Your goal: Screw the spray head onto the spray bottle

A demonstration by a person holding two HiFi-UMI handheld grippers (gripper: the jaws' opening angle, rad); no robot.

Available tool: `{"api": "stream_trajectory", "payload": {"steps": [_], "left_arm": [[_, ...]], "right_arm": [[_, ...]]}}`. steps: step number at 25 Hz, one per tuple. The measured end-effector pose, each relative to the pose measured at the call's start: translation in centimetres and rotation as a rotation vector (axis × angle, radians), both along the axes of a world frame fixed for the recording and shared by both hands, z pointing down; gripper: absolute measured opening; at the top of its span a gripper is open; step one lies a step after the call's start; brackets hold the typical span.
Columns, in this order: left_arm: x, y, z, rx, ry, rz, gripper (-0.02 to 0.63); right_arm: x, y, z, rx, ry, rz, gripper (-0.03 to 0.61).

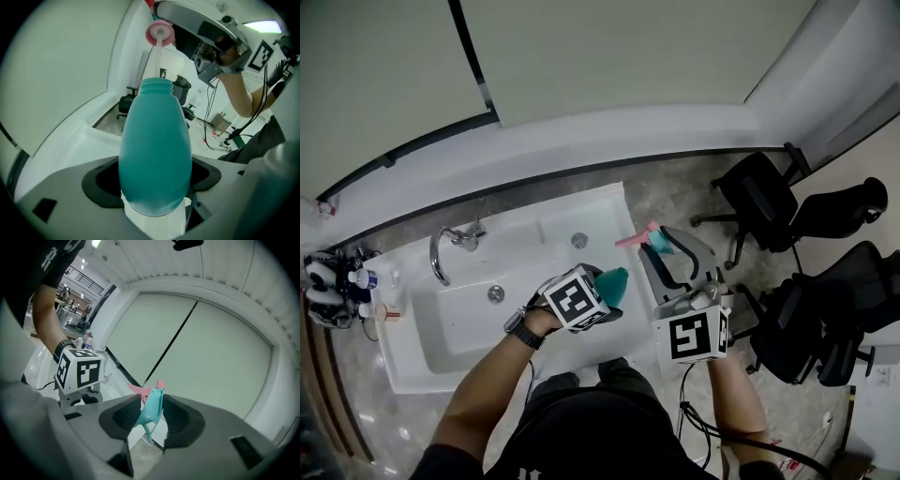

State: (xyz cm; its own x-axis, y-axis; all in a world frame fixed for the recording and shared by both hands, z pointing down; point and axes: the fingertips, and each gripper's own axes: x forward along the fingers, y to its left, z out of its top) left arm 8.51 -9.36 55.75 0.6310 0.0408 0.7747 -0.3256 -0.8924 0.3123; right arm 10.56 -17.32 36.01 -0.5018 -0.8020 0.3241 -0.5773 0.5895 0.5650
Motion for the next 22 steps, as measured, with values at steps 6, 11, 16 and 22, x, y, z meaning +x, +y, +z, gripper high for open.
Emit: {"api": "stream_trajectory", "payload": {"steps": [6, 11, 16, 22], "left_arm": [[1.1, -0.3, -1.9, 0.03, 0.049, -0.03, 0.394], [1.4, -0.4, -3.0, 0.056, 0.084, -0.051, 0.394], [1.8, -0.8, -4.6, 0.118, 0.139, -0.077, 0.394], [2.3, -0.7, -6.2, 0.169, 0.206, -0.07, 0.394]], "right_arm": [[-2.5, 2.1, 2.4, 0.0, 0.076, -0.01, 0.15], [-3.2, 2.8, 1.9, 0.059, 0.132, 0.008, 0.15], [-3.5, 3.9, 0.0, 0.094, 0.172, -0.007, 0.15], [-4.4, 5.6, -1.4, 0.056, 0.221, -0.073, 0.15]]}}
